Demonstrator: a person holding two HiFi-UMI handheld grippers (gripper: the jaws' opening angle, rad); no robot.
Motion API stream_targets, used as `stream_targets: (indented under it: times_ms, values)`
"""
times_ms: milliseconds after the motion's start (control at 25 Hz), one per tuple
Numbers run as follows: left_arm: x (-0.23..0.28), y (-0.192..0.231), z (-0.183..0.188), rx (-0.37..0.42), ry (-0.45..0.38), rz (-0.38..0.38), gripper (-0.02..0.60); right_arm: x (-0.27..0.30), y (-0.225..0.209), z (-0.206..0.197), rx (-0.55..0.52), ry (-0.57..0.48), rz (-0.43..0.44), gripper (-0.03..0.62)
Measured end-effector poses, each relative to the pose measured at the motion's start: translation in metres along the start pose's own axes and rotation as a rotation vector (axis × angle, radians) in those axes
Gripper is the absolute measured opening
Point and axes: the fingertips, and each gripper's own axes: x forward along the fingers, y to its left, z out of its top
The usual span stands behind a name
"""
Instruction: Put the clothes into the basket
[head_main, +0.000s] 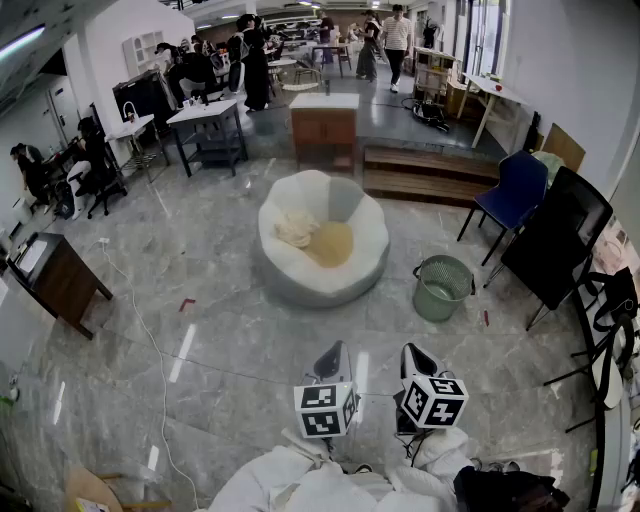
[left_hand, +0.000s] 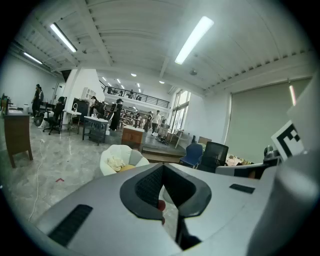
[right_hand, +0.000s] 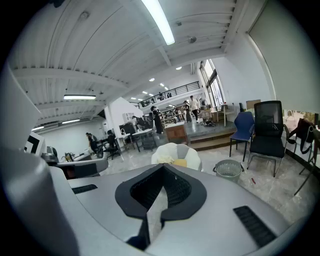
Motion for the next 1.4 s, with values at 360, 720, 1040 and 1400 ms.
stream_targets:
  times_ms: [360, 720, 1040, 1400]
  values:
    - [0.006, 0.024, 0.008, 0.014, 0.003, 0.002, -0.002, 0.018, 0.017, 0.003, -0.003, -0.001, 0.000, 0.023]
    - [0.022, 0.049, 0.010, 0.045, 0.035, -0.039, -0.002, 0.038, 0.033, 0.001, 0.060, -0.022, 0.000, 0.023]
    - [0.048, 0.062, 0.002, 0.045, 0.079, -0.067, -0.002, 0.054, 0.020, -0.008, 0.100, -0.004, -0.061, 0.023]
    - [0.109, 0.065, -0.005, 0.033, 0.108, -0.075, -0.002, 0.106, -0.017, -0.003, 0.119, 0.026, -0.088, 0.023]
